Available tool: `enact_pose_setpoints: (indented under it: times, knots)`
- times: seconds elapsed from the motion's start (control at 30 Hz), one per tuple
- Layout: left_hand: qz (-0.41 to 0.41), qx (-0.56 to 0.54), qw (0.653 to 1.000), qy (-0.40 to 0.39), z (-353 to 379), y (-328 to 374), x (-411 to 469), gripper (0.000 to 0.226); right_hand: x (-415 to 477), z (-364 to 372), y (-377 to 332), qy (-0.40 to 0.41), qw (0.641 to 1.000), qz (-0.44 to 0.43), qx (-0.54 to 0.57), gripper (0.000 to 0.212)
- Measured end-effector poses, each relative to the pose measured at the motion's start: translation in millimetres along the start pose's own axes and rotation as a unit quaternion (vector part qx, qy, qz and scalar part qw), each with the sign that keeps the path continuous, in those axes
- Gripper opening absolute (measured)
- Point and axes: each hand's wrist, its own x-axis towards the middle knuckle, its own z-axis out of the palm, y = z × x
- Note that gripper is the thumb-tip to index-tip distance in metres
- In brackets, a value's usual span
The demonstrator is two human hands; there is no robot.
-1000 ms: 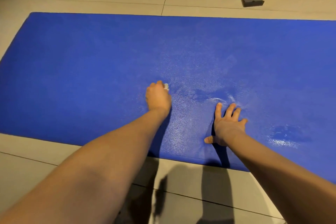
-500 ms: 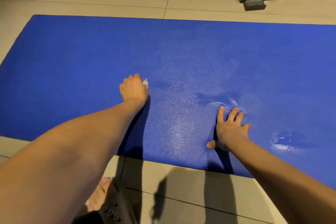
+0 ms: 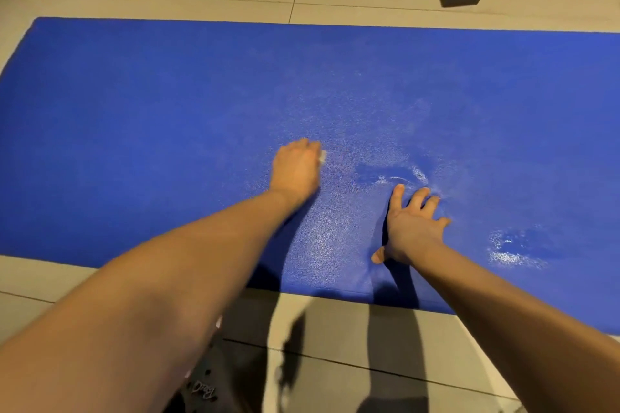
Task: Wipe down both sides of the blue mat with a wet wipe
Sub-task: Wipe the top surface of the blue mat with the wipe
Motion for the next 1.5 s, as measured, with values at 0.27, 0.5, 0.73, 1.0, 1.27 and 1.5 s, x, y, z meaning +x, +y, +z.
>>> enact_pose_setpoints:
  times: [0.27,0.5,0.73,1.0,1.27,1.5]
  knots:
    - [-0.277,-0.036,0.958,0.062,-7,-82,28,0.02,1,3,-2,0.033,0.999,0.0,0.004,0.159]
    - [-0.09,-0.119,0.989,0.007,25,54,31,0.015,3,0,-2,0.03,0.999,-0.001,0.012,0.158]
    - [-0.013,-0.009,1.0,0.008,-3,-23,29,0.018,0,0,-1,0.036,0.999,-0.005,0.013,0.16]
    - [-0.28,-0.039,0.958,0.046,-14,-71,51,0.019,2,-1,-3,0.027,0.999,-0.005,0.018,0.162]
    - [-0.004,-0.103,0.993,-0.053,17,77,34,0.011,6,1,-1,0.033,0.999,-0.003,0.021,0.161]
    - [-0.089,0.034,0.994,0.056,-15,-57,35,0.031,8,3,-3,0.026,1.0,0.0,0.016,0.163]
